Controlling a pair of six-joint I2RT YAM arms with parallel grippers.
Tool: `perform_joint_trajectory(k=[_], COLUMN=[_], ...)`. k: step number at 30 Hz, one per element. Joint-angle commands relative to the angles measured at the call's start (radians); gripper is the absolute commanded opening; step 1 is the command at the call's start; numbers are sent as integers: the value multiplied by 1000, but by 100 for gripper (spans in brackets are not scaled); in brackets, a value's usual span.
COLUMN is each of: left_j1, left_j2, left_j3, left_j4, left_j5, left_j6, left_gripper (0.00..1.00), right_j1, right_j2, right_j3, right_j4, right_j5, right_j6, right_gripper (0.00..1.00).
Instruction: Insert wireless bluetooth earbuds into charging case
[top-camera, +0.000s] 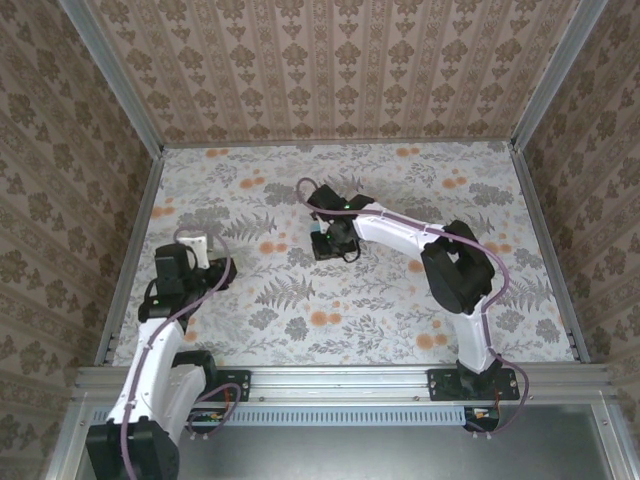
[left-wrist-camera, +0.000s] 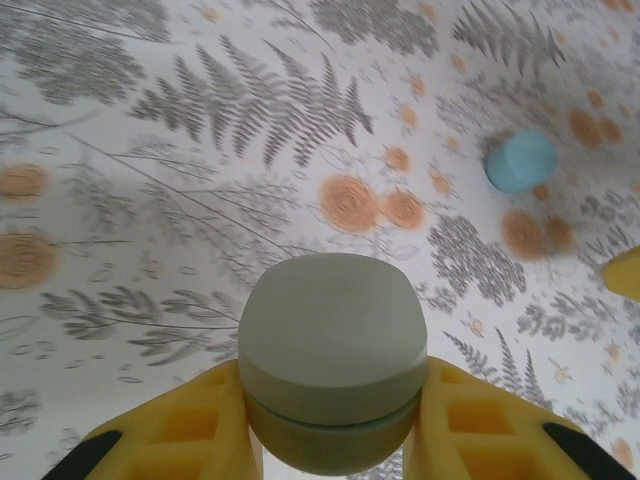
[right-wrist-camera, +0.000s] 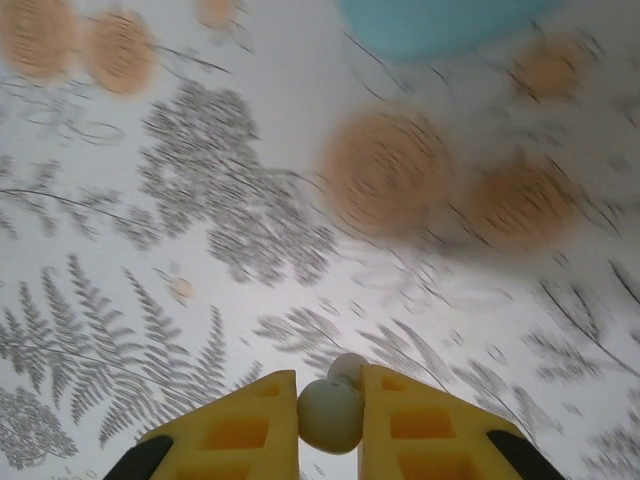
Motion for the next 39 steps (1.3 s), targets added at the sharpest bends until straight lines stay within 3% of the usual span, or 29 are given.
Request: perform_joint_trajectory(k=[1,7,13,22,28,39], left_j1=[-83,-264,-342,-350,-348,-348], left_j2=[42,178,259,278,271,263], left_j3=[48,96,116,110,104,109], left_j4=[52,100,139,138,131,119], left_j5=[-20,-80,-84,-69,-74,-80], left_j6=[-9,2,2,5,13,23], left_gripper=[0,0,0,0,0,0], right_j1=[-10,-13,-12,-11,-10,4], right_j2=[-58,-11,26,186,144,59], right_j3=[-60,-77,-38,149,167,202], right_j4=[-51,-135,-200,-419,-402,-351], right_j5=[-12,-32,-3,38,83,97], right_j6=[74,45,5,-95,-88,-38], right_gripper=[17,17,20,31,40,44])
